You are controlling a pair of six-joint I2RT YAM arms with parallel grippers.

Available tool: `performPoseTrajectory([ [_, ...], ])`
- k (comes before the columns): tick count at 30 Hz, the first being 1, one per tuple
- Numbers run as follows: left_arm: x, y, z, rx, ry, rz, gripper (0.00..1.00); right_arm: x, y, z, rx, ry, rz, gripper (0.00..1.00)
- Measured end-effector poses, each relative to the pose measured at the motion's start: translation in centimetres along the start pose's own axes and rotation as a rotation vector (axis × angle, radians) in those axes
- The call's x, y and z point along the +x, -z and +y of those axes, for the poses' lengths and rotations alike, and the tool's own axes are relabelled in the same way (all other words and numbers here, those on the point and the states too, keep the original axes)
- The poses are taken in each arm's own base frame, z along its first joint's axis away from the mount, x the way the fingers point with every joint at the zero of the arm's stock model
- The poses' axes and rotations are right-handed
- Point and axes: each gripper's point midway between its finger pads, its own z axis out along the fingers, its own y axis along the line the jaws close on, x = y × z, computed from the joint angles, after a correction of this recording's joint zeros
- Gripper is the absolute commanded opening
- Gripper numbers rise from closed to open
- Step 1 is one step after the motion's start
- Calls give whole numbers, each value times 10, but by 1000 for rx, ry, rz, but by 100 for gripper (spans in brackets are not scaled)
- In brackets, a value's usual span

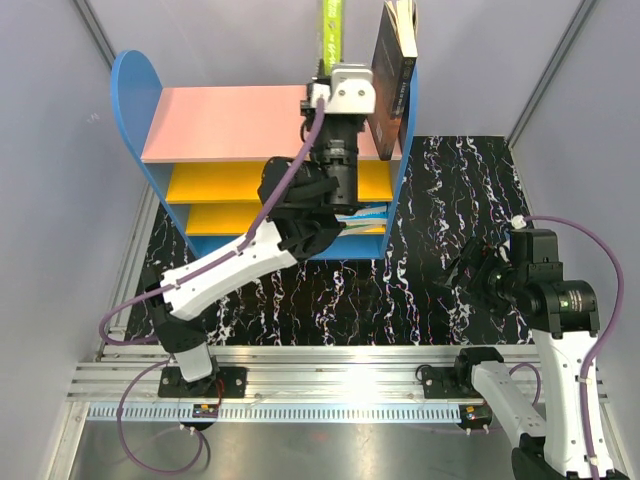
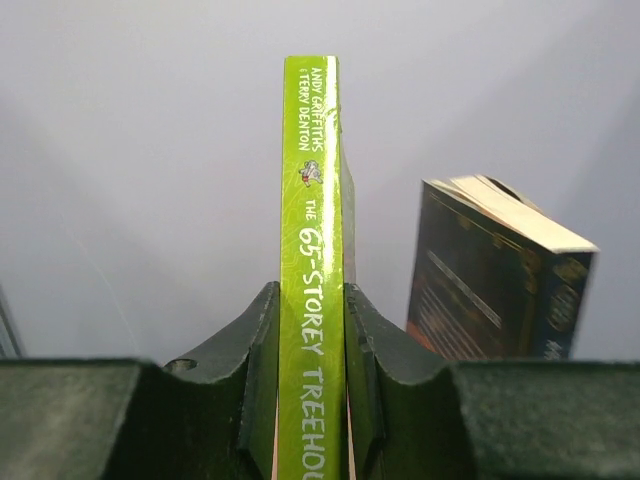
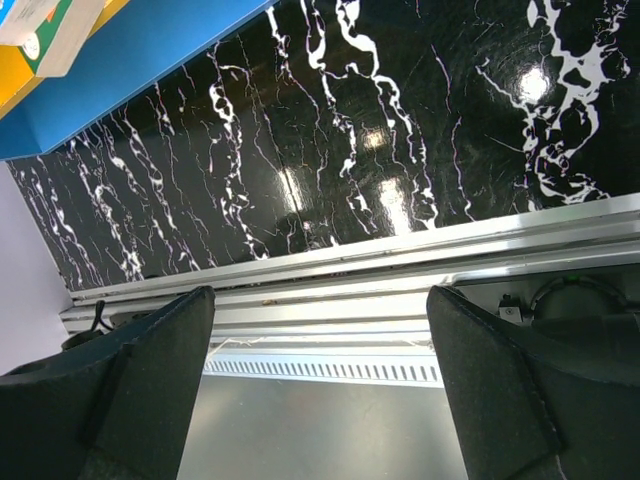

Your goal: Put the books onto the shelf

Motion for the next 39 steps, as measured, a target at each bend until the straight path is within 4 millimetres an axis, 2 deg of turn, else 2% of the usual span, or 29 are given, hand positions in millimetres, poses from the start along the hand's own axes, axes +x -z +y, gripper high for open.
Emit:
performPoseTrajectory([
  [5, -3, -16, 32, -115, 81, -93, 0, 4, -2, -6, 15, -1, -6, 94],
  [9, 11, -16, 38, -131, 127, -154, 0, 15, -11, -17, 41, -13, 29, 93],
  [12, 31, -11, 29, -110, 135, -182, 0, 25, -19, -25, 61, -27, 58, 93],
  [16, 68, 2, 2, -20, 87, -195, 0, 38, -26, -35, 78, -41, 86, 92],
  [21, 100, 23, -28, 109, 33, -207, 0, 40, -26, -36, 76, -48, 82, 91],
  [24, 114, 34, -37, 165, 6, -212, 0, 42, -28, -38, 79, -58, 86, 91],
  [32, 106, 52, -8, 161, 71, -222, 0, 44, -27, -38, 74, -71, 76, 91],
  [39, 106, 66, 3, 162, 180, -216, 0, 44, -24, -37, 58, -72, 53, 91],
])
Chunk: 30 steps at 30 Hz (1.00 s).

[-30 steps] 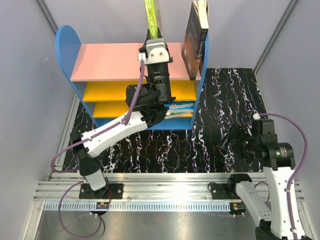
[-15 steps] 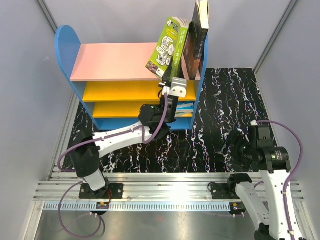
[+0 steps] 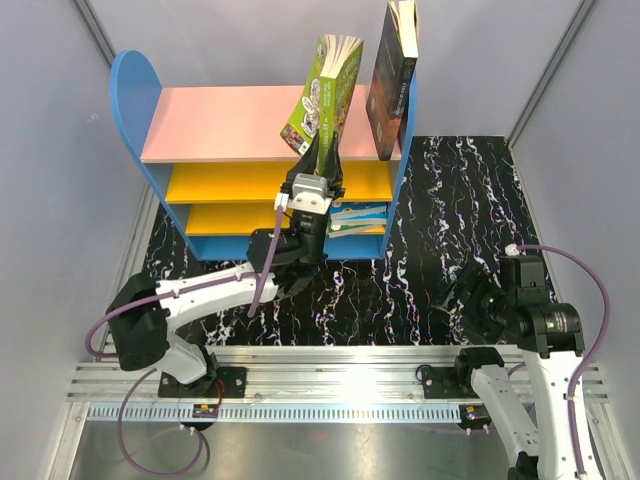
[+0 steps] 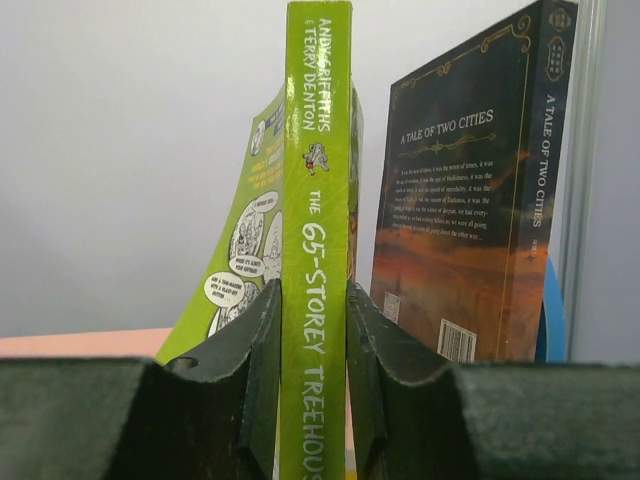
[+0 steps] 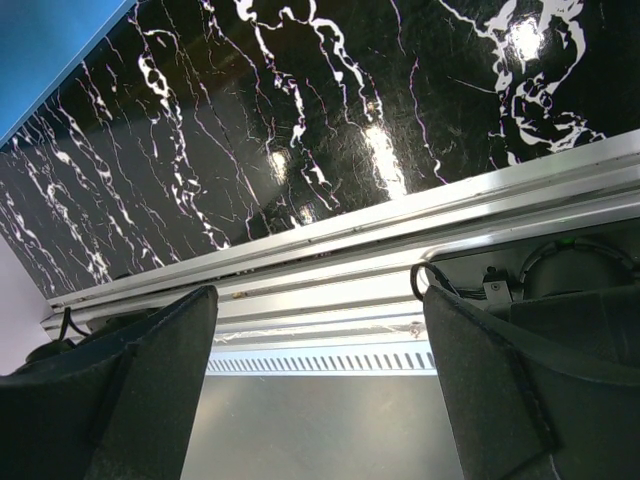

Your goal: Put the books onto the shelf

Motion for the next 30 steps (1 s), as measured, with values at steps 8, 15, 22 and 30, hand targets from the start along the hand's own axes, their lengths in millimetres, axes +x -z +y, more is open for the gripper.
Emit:
performPoseTrajectory([
  [8, -1, 20, 8, -17, 136, -18, 0, 0, 1, 0, -6, 2, -7, 91],
  [15, 0, 19, 9, -39, 177, -22, 0, 0, 1, 0, -5, 3, -6, 91],
  [22, 10, -4, -6, -84, 153, -24, 0, 2, -1, -2, 1, 1, 2, 90],
  [30, 26, -33, -27, -117, 115, -41, 0, 6, -7, -6, 14, -4, 21, 89],
])
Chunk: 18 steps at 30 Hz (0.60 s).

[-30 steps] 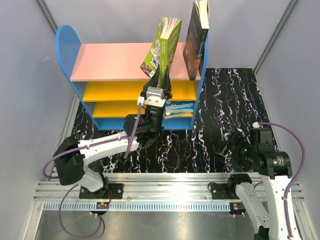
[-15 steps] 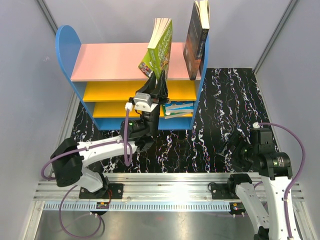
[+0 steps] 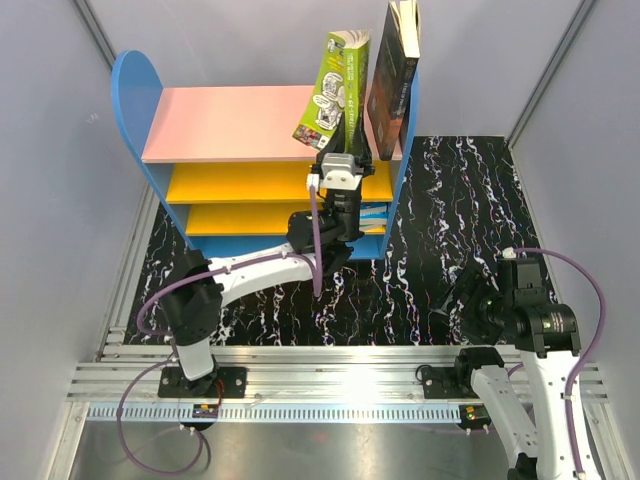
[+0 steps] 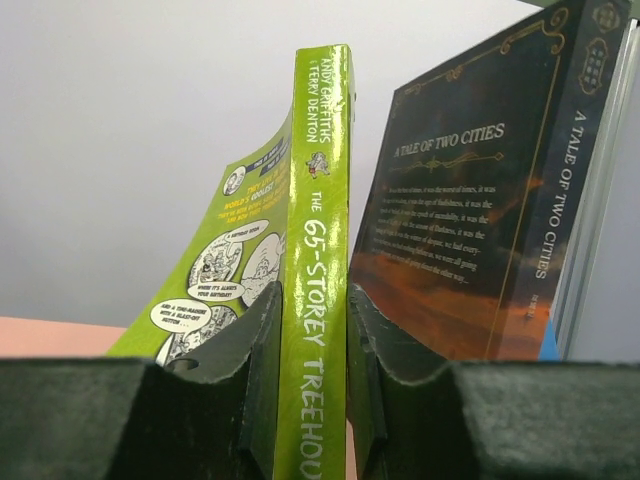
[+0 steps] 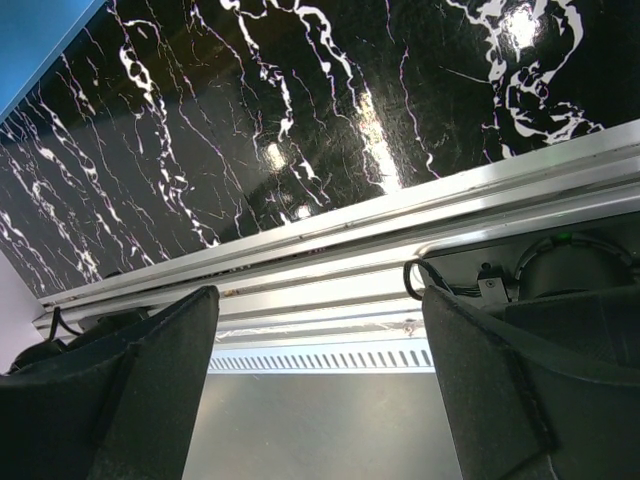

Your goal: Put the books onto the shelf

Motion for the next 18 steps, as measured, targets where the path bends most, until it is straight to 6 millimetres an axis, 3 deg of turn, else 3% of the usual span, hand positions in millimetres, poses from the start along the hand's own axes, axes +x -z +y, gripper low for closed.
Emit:
performPoseTrajectory([
  [7, 7, -10, -16, 58, -62, -32, 0, 1, 2, 0, -16, 10, -19, 89],
  [18, 10, -29, -10, 118, -141, -73, 0, 3, 5, -1, -36, 19, -44, 89],
])
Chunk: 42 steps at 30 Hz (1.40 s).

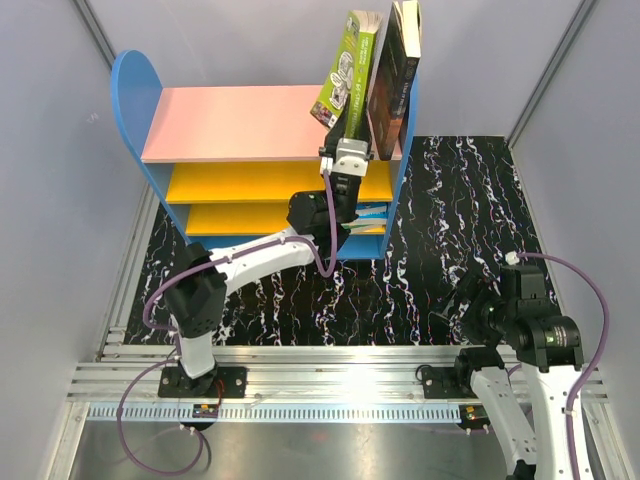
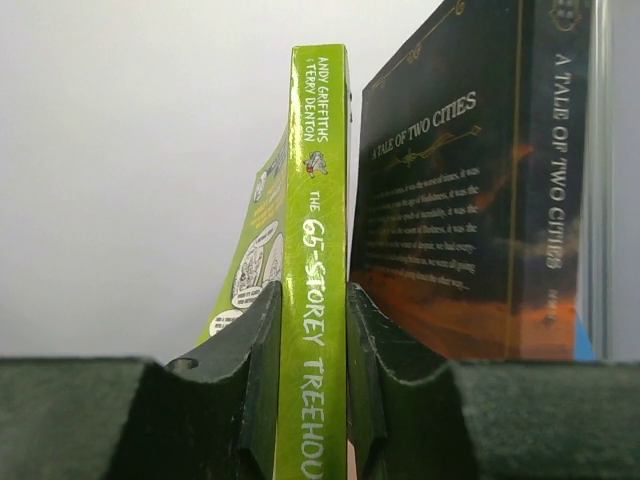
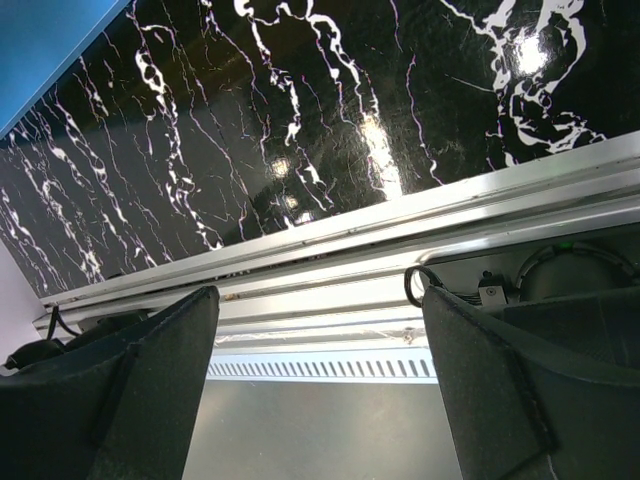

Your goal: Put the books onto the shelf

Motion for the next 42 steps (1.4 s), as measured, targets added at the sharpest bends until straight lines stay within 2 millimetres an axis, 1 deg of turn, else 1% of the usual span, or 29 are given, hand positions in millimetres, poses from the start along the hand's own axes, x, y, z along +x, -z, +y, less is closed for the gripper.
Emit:
performPoseTrajectory([
  [4, 2, -14, 9, -6, -28, -7, 0, 1, 1, 0, -10, 3, -9, 90],
  [8, 1, -27, 12, -25, -36, -23, 0, 2, 2, 0, -24, 7, -22, 89],
  [11, -2, -31, 9, -23, -38, -27, 0, 2, 3, 1, -28, 8, -26, 89],
  [13, -4, -30, 2, -6, -41, -29, 0, 2, 3, 1, -34, 10, -31, 89],
  [17, -11, -23, -16, 32, -39, -35, 0, 3, 5, 3, -55, 15, -43, 89],
  [18, -13, -19, -24, 49, -35, -34, 0, 3, 6, 4, -60, 17, -46, 89],
  [20, -12, -9, -34, 71, -33, -28, 0, 3, 7, 4, -66, 22, -51, 89],
  [23, -4, 9, -46, 106, -34, -10, 0, 4, 7, 4, -73, 26, -56, 89],
  [24, -4, 14, -47, 116, -30, -18, 0, 4, 7, 4, -76, 28, -58, 89],
  [27, -13, 22, -39, 114, -6, -22, 0, 4, 8, 6, -89, 38, -67, 89],
  [30, -17, 27, -31, 106, 22, -21, 0, 4, 9, 7, -102, 47, -77, 89],
  [31, -18, 28, -30, 104, 30, -21, 3, 4, 9, 7, -105, 50, -78, 89],
  [32, -18, 29, -30, 102, 37, -21, 10, 4, 10, 7, -106, 51, -78, 89],
  [35, -18, 30, -28, 95, 54, -19, 18, 4, 10, 7, -108, 53, -77, 90],
  [37, -18, 29, -28, 91, 62, -18, 20, 5, 10, 8, -108, 55, -76, 89],
  [42, -17, 30, -28, 91, 66, -17, 30, 5, 10, 8, -109, 56, -76, 89],
])
